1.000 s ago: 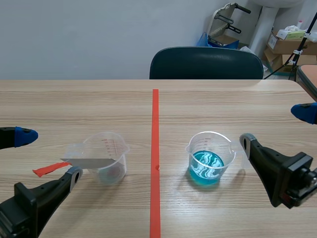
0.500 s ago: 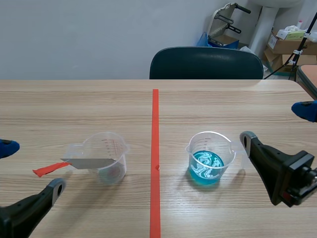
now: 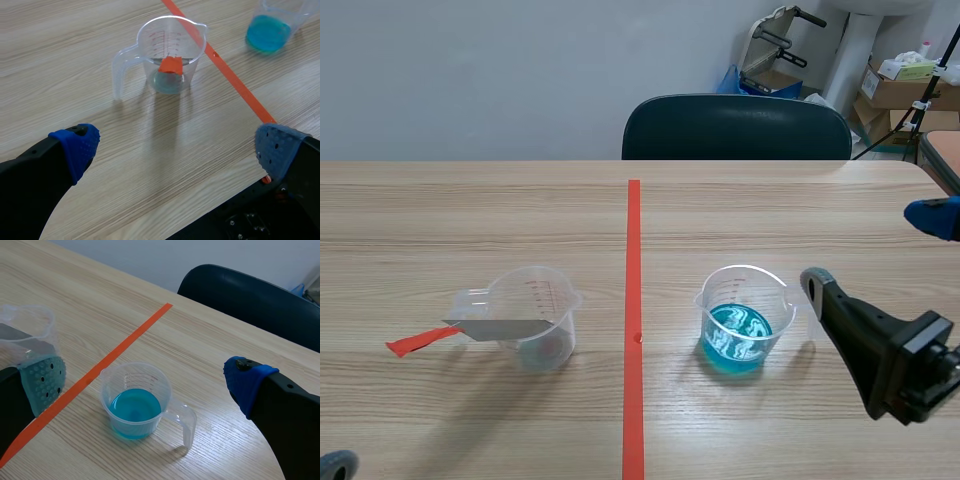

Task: Do the redox reaction experiment

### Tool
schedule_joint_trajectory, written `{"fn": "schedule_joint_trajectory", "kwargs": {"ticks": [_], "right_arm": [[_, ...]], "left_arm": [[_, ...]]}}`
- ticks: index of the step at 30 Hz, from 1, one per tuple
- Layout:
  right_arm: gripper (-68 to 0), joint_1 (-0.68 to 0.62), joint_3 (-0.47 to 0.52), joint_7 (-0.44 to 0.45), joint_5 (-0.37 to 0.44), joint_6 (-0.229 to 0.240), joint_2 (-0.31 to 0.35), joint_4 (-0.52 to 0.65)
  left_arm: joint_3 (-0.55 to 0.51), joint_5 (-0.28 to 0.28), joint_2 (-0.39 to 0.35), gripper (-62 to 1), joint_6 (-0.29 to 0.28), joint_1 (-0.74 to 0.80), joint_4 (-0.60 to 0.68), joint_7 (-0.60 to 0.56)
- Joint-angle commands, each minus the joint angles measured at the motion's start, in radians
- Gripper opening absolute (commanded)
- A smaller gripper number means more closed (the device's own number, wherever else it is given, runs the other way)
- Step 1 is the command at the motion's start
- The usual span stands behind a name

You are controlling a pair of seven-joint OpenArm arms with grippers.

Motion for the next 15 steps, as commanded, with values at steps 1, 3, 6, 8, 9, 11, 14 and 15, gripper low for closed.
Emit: {"fn": "schedule_joint_trajectory", "kwargs": {"ticks": [1, 3, 6, 8, 9, 11, 14, 15], "right_arm": [[0.4, 0.011, 0.013, 0.031, -0.006, 0.005, 0.002, 0.008], [0.4, 0.011, 0.013, 0.056, -0.019, 0.017, 0.002, 0.008], [0.4, 0.011, 0.010, 0.087, -0.040, 0.026, 0.002, 0.008], [0.4, 0.011, 0.000, 0.097, -0.069, 0.027, 0.009, 0.008], [0.4, 0.011, -0.008, 0.103, -0.083, 0.027, 0.017, 0.008], [0.4, 0.011, -0.032, 0.114, -0.093, 0.026, 0.043, 0.008], [0.4, 0.014, -0.070, 0.136, -0.093, 0.026, 0.088, 0.008], [0.4, 0.021, -0.082, 0.141, -0.093, 0.025, 0.102, 0.008]], "left_arm": [[-0.005, -0.010, 0.000, 1.4, -0.002, 0.012, 0.024, -0.029], [-0.013, -0.010, 0.000, 1.4, -0.002, 0.023, 0.024, -0.036], [-0.017, -0.010, 0.000, 1.4, -0.002, 0.026, 0.024, -0.035], [-0.017, -0.010, 0.000, 1.4, -0.002, 0.026, 0.024, -0.035], [-0.017, -0.010, 0.001, 1.4, -0.002, 0.026, 0.024, -0.035], [-0.017, -0.010, 0.003, 1.4, -0.002, 0.026, 0.024, -0.035], [-0.017, -0.010, 0.003, 1.4, -0.002, 0.026, 0.024, -0.035], [-0.017, -0.010, 0.003, 1.4, -0.002, 0.026, 0.024, -0.035]]}}
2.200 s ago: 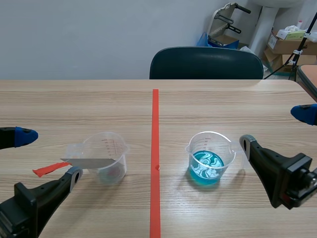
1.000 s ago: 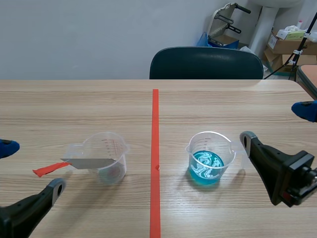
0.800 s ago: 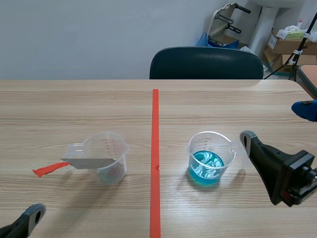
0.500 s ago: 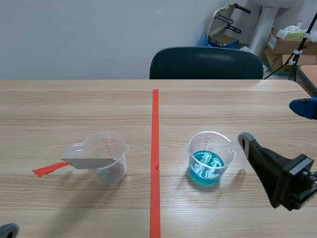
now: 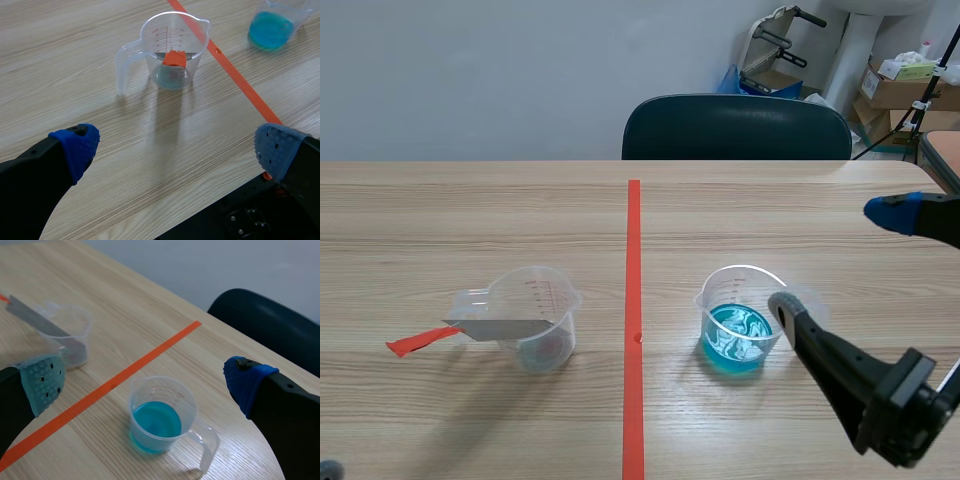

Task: Do the redox reaction experiment

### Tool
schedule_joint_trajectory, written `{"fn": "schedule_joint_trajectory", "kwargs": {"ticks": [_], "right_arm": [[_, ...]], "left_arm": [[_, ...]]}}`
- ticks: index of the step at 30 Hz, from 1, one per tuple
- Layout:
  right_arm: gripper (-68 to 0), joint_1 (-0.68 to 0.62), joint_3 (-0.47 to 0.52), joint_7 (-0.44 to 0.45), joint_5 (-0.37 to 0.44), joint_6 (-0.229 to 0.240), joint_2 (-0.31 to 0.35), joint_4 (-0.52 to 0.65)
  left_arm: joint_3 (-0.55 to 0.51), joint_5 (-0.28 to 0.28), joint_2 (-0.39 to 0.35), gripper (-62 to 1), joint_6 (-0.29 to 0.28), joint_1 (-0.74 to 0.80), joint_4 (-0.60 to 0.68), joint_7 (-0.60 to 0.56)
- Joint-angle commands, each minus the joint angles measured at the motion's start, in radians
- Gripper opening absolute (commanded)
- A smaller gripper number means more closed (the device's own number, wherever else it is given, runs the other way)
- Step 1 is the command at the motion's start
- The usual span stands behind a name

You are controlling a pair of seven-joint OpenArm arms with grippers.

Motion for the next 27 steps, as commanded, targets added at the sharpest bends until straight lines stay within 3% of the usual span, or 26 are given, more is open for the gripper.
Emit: {"fn": "schedule_joint_trajectory", "kwargs": {"ticks": [1, 11, 16, 27], "right_arm": [[0.4, 0.029, -0.010, 0.022, 0.010, -0.005, 0.032, 0.008], [0.4, 0.188, -0.167, 0.016, -0.038, -0.008, 0.092, 0.008], [0.4, 0.298, -0.278, -0.034, -0.107, -0.008, 0.091, 0.008], [0.4, 0.597, -0.594, -0.172, -0.139, -0.008, 0.091, 0.007]], "left_arm": [[-0.005, -0.010, 0.002, 1.4, -0.002, 0.000, 0.024, -0.014], [-0.005, -0.010, 0.003, 1.4, -0.002, 0.000, 0.024, -0.013], [-0.005, -0.010, 0.003, 1.4, -0.002, 0.000, 0.024, -0.013], [-0.005, -0.010, 0.003, 1.4, -0.002, 0.000, 0.024, -0.013]]}}
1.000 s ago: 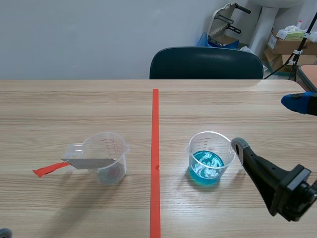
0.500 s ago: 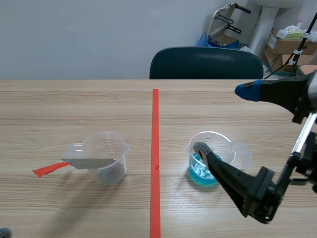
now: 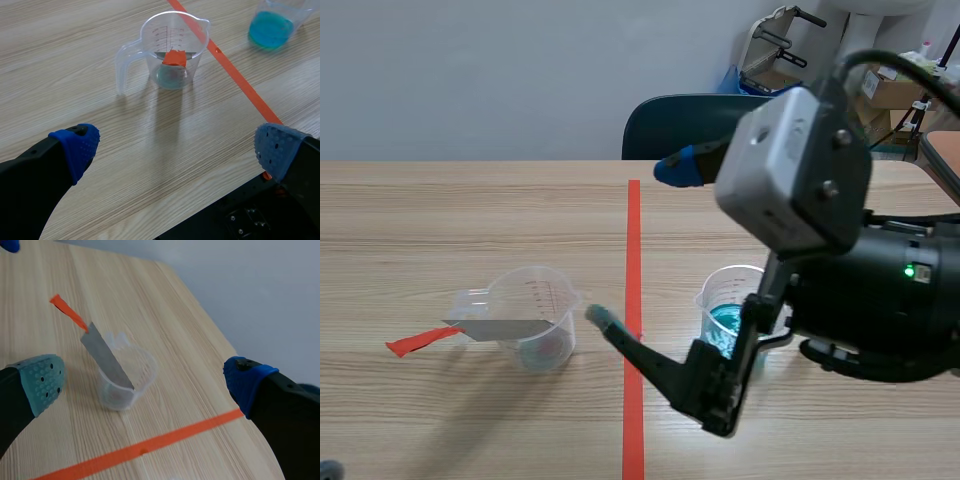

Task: Do the redox reaction experiment

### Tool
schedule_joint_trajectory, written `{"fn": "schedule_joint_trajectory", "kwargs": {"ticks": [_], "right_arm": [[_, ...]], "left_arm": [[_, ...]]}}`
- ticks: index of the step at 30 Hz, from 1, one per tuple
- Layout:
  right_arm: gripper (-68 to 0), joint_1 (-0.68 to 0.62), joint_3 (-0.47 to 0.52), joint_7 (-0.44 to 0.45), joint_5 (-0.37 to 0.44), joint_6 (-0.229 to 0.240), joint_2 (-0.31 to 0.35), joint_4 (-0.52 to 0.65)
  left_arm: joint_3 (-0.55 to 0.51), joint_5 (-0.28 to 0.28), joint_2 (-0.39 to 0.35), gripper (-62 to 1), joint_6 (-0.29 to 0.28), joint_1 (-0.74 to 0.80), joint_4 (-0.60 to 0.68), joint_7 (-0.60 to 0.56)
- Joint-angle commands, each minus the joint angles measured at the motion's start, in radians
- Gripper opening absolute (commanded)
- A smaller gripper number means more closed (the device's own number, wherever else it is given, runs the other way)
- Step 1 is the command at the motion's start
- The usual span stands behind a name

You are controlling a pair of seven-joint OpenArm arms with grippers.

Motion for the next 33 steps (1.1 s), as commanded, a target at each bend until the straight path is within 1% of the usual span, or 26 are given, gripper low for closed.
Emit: {"fn": "schedule_joint_trajectory", "kwargs": {"ticks": [1, 5, 8, 10, 13, 18, 19, 22, 27, 31, 33], "right_arm": [[0.4, 0.045, -0.031, -0.002, 0.010, -0.007, 0.004, 0.004], [0.4, 0.153, -0.163, -0.024, 0.004, -0.014, -0.014, -0.036], [0.4, 0.224, -0.252, -0.024, -0.013, -0.015, -0.047, -0.085], [0.4, 0.264, -0.304, -0.028, -0.024, -0.020, -0.074, -0.121], [0.4, 0.320, -0.373, -0.028, -0.031, -0.065, -0.124, -0.177], [0.4, 0.402, -0.473, -0.027, -0.075, -0.069, -0.218, -0.280], [0.4, 0.417, -0.492, -0.027, -0.086, -0.072, -0.237, -0.299], [0.4, 0.456, -0.546, -0.030, -0.098, -0.115, -0.284, -0.356], [0.4, 0.514, -0.614, -0.031, -0.116, -0.162, -0.365, -0.459], [0.4, 0.545, -0.642, -0.031, -0.117, -0.169, -0.427, -0.538], [0.4, 0.550, -0.645, -0.031, -0.117, -0.183, -0.446, -0.561]], "left_arm": [[-0.005, -0.010, 0.003, 1.4, -0.002, 0.000, 0.024, -0.013], [-0.005, -0.010, 0.003, 1.4, -0.002, 0.000, 0.024, -0.013], [-0.005, -0.010, 0.003, 1.4, -0.002, 0.000, 0.024, -0.013], [-0.005, -0.010, 0.003, 1.4, -0.002, 0.000, 0.024, -0.013], [-0.005, -0.010, 0.003, 1.4, -0.002, 0.000, 0.024, -0.013], [-0.005, -0.010, 0.002, 1.4, -0.002, 0.000, 0.024, -0.013], [-0.005, -0.010, 0.002, 1.4, -0.002, 0.000, 0.024, -0.013], [-0.005, -0.010, 0.002, 1.4, -0.002, 0.000, 0.024, -0.013], [-0.005, -0.010, 0.003, 1.4, -0.002, 0.000, 0.024, -0.013], [-0.005, -0.010, 0.003, 1.4, -0.002, 0.000, 0.024, -0.013], [-0.005, -0.010, 0.003, 1.4, -0.002, 0.000, 0.024, -0.013]]}}
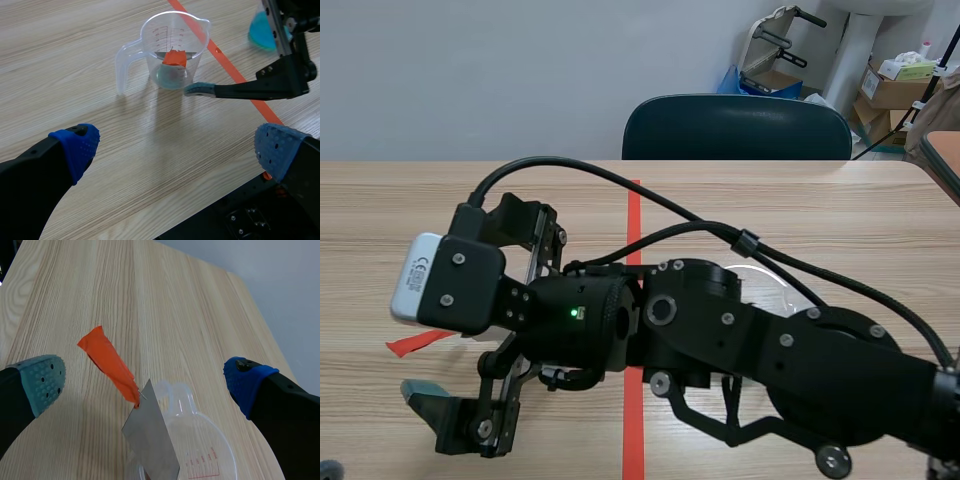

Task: Do the redox reaction experiment

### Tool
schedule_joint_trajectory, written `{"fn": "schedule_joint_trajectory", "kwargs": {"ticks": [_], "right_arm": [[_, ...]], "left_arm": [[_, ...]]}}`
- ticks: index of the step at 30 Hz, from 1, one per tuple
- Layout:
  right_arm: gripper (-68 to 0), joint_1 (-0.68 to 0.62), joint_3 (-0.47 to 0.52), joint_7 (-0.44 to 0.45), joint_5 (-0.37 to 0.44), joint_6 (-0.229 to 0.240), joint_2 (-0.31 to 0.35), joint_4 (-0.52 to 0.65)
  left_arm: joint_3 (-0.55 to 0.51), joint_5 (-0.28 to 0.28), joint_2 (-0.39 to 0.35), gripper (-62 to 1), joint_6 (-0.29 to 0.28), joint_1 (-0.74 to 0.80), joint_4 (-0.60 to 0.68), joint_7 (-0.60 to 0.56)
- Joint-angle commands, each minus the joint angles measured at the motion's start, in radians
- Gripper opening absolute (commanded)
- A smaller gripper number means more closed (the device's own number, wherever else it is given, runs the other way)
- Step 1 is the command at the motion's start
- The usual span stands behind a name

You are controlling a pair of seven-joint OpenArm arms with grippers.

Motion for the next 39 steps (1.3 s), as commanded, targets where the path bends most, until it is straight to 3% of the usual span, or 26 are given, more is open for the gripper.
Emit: {"fn": "schedule_joint_trajectory", "kwargs": {"ticks": [1, 5, 7, 13, 24, 33, 39], "right_arm": [[0.4, 0.015, 0.003, 0.015, 0.007, -0.022, -0.008, 0.016], [0.4, 0.014, 0.003, 0.016, -0.015, -0.027, -0.018, 0.014], [-4.1, 0.014, 0.003, 0.019, -0.016, -0.027, -0.018, 0.014], [-26.6, 0.014, 0.003, 0.019, -0.016, -0.079, -0.018, 0.014], [-66.7, 0.014, 0.003, 0.019, -0.028, -0.079, -0.007, 0.019], [-66.8, 0.015, 0.011, 0.014, -0.029, -0.074, 0.086, 0.160], [-66.8, 0.017, 0.052, -0.075, 0.072, -0.067, 0.155, 0.320]], "left_arm": [[-0.005, -0.010, 0.003, 1.4, -0.002, 0.000, 0.024, -0.013], [-0.005, -0.010, 0.002, 1.4, -0.002, 0.000, 0.024, -0.013], [-0.005, -0.010, 0.002, 1.4, -0.002, 0.000, 0.024, -0.013], [-0.005, -0.010, 0.002, 1.4, -0.002, 0.000, 0.024, -0.010], [-0.005, -0.010, 0.002, 1.4, -0.002, 0.000, 0.024, -0.010], [-0.005, -0.010, 0.002, 1.4, -0.002, 0.000, 0.024, -0.010], [-0.005, -0.010, 0.002, 1.4, -0.002, 0.000, 0.024, -0.010]]}}
